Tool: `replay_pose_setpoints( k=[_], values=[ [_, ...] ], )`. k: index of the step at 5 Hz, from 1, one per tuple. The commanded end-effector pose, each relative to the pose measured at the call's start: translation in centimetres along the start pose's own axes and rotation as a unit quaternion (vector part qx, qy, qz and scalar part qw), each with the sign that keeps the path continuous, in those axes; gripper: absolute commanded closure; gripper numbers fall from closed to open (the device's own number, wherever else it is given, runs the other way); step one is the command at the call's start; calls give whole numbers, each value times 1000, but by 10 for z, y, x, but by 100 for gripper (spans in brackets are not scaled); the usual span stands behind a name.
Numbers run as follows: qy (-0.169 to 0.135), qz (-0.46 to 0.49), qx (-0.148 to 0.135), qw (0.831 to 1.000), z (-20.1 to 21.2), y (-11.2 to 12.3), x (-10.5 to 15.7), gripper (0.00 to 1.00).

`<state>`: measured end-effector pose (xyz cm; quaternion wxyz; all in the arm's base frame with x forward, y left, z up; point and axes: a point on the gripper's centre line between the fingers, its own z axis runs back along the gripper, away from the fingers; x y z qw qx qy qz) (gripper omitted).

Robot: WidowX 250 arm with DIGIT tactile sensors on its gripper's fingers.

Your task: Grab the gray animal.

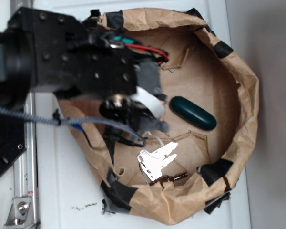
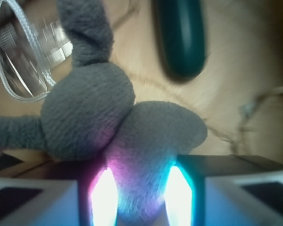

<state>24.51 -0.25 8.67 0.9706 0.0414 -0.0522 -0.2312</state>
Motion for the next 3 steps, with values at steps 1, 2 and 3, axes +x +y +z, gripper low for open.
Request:
replay_pose_setpoints(
  k=[1,2,3],
  values=[
    [-72,180,57,979,111,-10,35,100],
    [-99,313,15,944,113,-8,26,100],
    [-79,368,8,927,106,-7,22,100]
  ],
)
